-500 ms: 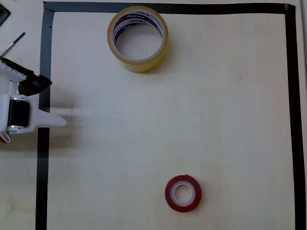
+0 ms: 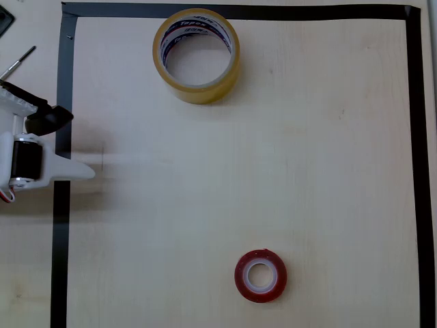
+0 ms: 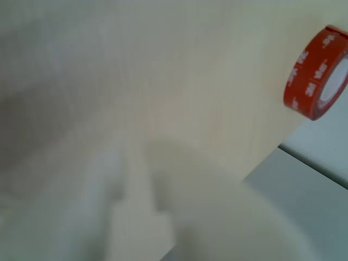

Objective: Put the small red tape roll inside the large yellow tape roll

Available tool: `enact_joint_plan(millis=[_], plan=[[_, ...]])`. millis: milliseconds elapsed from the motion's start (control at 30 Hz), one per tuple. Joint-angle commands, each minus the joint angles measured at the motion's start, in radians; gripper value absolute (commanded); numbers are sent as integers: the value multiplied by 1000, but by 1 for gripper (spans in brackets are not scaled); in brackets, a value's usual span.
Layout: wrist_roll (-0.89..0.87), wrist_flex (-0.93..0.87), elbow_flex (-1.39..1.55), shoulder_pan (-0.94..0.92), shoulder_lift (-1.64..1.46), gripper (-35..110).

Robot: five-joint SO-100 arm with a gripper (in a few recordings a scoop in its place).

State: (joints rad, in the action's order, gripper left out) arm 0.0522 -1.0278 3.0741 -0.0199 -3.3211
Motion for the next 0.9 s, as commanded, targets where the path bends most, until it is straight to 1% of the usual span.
enact_joint_plan(millis=[0,267,333,433,567,633,733,800,867], plan=[[6,0,-9,-11,-14,0],[3,-18,-20,-17,-14,0],[3,-52,-71,-40,-14,0],[3,-57,-152,-89,-12,0],[3,-29,-250,-55,26,0],[2,37,-328,-52,176,0],[2,156,-505,-95,537,0],[2,169,-660,-110,756,0],[0,170,-793,-110,911,0]])
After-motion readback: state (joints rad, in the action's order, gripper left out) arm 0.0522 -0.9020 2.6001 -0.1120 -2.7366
